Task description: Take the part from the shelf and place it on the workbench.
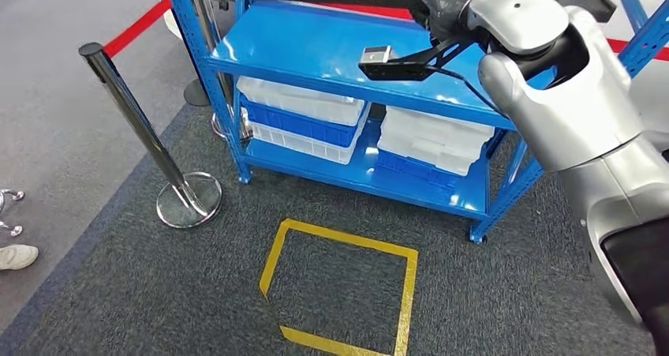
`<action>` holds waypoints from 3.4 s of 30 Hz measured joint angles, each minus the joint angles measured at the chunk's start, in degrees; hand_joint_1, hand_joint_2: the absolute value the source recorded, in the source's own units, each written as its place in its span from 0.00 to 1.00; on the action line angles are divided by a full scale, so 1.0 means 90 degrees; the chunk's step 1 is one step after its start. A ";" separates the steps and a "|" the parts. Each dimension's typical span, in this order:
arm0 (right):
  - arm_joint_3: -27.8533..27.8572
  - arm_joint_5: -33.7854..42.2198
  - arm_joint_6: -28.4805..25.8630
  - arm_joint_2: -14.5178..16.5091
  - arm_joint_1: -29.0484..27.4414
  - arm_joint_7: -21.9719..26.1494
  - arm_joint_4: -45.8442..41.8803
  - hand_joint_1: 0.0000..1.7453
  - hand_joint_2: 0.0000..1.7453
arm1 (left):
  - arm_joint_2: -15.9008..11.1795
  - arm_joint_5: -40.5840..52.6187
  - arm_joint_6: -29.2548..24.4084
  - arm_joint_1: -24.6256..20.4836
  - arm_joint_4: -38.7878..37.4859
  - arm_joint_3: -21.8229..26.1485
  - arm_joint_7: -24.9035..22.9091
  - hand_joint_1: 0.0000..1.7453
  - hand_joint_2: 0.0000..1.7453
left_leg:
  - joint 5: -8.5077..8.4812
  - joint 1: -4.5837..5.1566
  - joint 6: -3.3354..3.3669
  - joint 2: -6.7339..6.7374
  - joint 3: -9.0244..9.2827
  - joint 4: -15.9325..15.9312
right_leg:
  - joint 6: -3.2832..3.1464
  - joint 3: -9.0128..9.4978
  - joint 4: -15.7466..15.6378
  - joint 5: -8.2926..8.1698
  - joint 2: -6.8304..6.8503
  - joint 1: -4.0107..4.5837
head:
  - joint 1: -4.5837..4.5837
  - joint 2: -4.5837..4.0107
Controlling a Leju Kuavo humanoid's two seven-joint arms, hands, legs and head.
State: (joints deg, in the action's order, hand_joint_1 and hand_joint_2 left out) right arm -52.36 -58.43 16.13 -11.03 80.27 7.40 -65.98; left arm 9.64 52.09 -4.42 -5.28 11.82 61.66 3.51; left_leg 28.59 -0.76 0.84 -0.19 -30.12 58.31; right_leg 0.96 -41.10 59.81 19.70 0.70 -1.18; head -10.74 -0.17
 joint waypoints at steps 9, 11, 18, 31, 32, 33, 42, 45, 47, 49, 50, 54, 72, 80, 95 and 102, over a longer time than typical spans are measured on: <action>-0.0004 0.0004 -0.0007 0.0004 -0.0002 -0.0009 0.0062 1.00 1.00 | 0.0002 0.0007 -0.0036 -0.0004 0.0000 0.0005 -0.0029 0.00 1.00 | -0.0683 0.0069 0.0140 0.0052 -0.0907 0.0122 | -0.0045 0.0469 0.1135 0.0847 -0.0053 0.0014 | 0.0004 0.0000; -0.0004 0.0005 -0.0012 0.0046 -0.0001 -0.0023 0.0062 1.00 1.00 | 0.0006 0.0010 -0.0050 -0.0004 0.0000 0.0010 -0.0037 0.00 1.00 | -0.0803 0.0077 0.0085 0.0047 -0.1010 0.0137 | -0.0099 0.1023 0.0315 0.0997 -0.0053 0.0058 | 0.0002 0.0000; -0.0052 0.0004 -0.0012 0.0138 0.0005 -0.0102 0.0120 1.00 1.00 | 0.0010 0.0012 -0.0061 0.0012 0.0000 0.0052 -0.0048 0.00 1.00 | -0.0165 0.0026 -0.0151 0.0014 -0.1365 0.0733 | -0.0301 0.0769 -0.0180 0.0562 0.0022 0.0045 | 0.0000 0.0000; -0.0114 -0.0021 -0.0049 0.0169 -0.0065 -0.0117 0.0213 1.00 1.00 | 0.0010 0.0022 -0.0059 0.0002 0.0005 0.0107 -0.0037 0.00 1.00 | -0.0053 0.0007 0.0014 0.0003 -0.0026 -0.0027 | -0.0015 -0.0144 -0.0037 -0.0081 -0.0013 0.0052 | 0.0004 0.0000; -0.0115 -0.0022 -0.0052 0.0165 -0.0068 -0.0118 0.0223 1.00 1.00 | 0.0010 0.0025 -0.0058 0.0000 0.0005 0.0112 -0.0036 0.00 1.00 | -0.0148 -0.0006 0.0064 0.0026 -0.0101 -0.0043 | 0.0008 -0.0230 0.0173 0.0201 -0.0032 0.0049 | 0.0007 0.0000; -0.0115 -0.0022 -0.0059 0.0162 -0.0070 -0.0120 0.0231 1.00 1.00 | 0.0010 0.0030 -0.0055 -0.0006 0.0005 0.0115 -0.0032 0.00 1.00 | -0.0234 -0.0005 0.0102 0.0047 -0.0186 -0.0038 | 0.0028 -0.0328 0.0516 0.0570 -0.0046 0.0037 | 0.0009 0.0000; -0.0115 -0.0116 -0.0130 0.0196 -0.0094 -0.0192 0.0249 1.00 1.00 | 0.0016 0.0079 -0.0012 0.0000 0.0005 0.0148 0.0088 0.00 1.00 | -0.0715 0.0037 0.0017 0.0062 -0.0839 0.0050 | -0.0072 0.0967 0.0212 0.0852 -0.0056 0.0097 | 0.0008 0.0000; -0.0115 -0.0169 -0.0146 0.0223 -0.0093 -0.0214 0.0251 1.00 1.00 | 0.0017 0.0084 -0.0014 -0.0004 0.0005 0.0155 0.0078 0.00 1.00 | -0.0802 0.0035 -0.0093 0.0070 -0.0892 0.0037 | -0.0140 0.1096 -0.0143 0.0946 -0.0050 0.0103 | 0.0008 0.0000; -0.0115 -0.0180 -0.0155 0.0231 -0.0102 -0.0234 0.0252 1.00 1.00 | 0.0017 0.0091 -0.0016 -0.0002 0.0005 0.0156 0.0078 0.00 1.00 | -0.0580 0.0028 -0.0145 0.0063 -0.1013 0.0283 | -0.0224 0.1067 -0.0202 0.0858 -0.0051 0.0063 | 0.0009 0.0000; -0.0115 -0.0171 -0.0166 0.0247 -0.0114 -0.0251 0.0253 1.00 1.00 | 0.0017 0.0097 -0.0018 0.0015 0.0005 0.0158 0.0077 0.00 1.00 | -0.0100 0.0008 -0.0191 0.0056 -0.1293 0.1034 | -0.0275 0.1011 -0.0211 0.0793 -0.0086 0.0054 | 0.0009 0.0000; -0.0115 -0.0158 -0.0172 0.0256 -0.0129 -0.0256 0.0254 1.00 1.00 | 0.0018 0.0098 -0.0019 0.0021 0.0005 0.0159 0.0076 0.00 1.00 | 0.0097 0.0000 -0.0215 0.0055 -0.1440 0.1468 | -0.0277 0.0977 -0.0204 0.0772 -0.0118 0.0054 | 0.0009 0.0000; -0.0115 -0.0118 -0.0180 0.0276 -0.0194 -0.0265 0.0256 1.00 1.00 | 0.0020 0.0106 -0.0020 0.0019 0.0005 0.0160 0.0076 0.00 1.00 | -0.0164 -0.0045 -0.0260 0.0008 -0.1161 0.1319 | -0.0249 0.0888 -0.0119 0.0747 -0.0296 0.0044 | 0.0008 0.0000; -0.0114 -0.0231 -0.0114 0.0310 -0.0210 -0.0313 0.0245 1.00 1.00 | 0.0036 0.0119 0.0007 0.0007 0.0007 0.0276 0.0127 0.00 1.00 | -0.0316 -0.0002 -0.0014 0.0502 -0.0439 0.0067 | -0.0071 0.0562 0.0099 0.0589 0.0325 0.0172 | 0.0014 0.0000; -0.0113 -0.0236 -0.0112 0.0329 -0.0205 -0.0314 0.0240 1.00 1.00 | 0.0038 0.0119 0.0005 0.0024 0.0007 0.0307 0.0125 0.00 1.00 | 0.0444 0.0000 -0.0145 0.0111 -0.0932 0.1271 | -0.0296 0.0559 -0.0130 0.0459 -0.0078 0.0138 | 0.0013 0.0000; -0.0114 -0.0256 -0.0021 0.0344 -0.0112 -0.0310 0.0242 1.00 1.00 | 0.0032 0.0136 0.0000 0.0013 0.0022 0.0320 0.0078 0.00 1.00 | -0.0311 -0.0044 0.0032 0.0018 -0.0428 0.0063 | 0.0043 -0.0142 0.1044 0.0961 -0.0218 0.0068 | 0.0017 0.0000; -0.0113 -0.0256 0.0022 0.0335 -0.0105 -0.0319 0.0261 1.00 1.00 | 0.0036 0.0151 -0.0007 0.0002 0.0030 0.0327 0.0079 0.00 1.00 | -0.0255 -0.0014 -0.0028 0.0544 -0.0424 0.0103 | 0.0046 0.0344 0.0288 0.0534 0.0214 0.0047 | 0.0015 0.0000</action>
State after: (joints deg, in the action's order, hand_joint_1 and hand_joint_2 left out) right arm -53.38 -60.74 16.33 -8.02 79.33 4.53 -63.63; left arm 9.97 53.44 -4.48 -5.26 12.10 64.60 4.22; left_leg 26.29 -0.88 0.58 4.71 -33.94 59.23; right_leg 1.37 -38.00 62.40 24.50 2.62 -0.76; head -10.61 -0.17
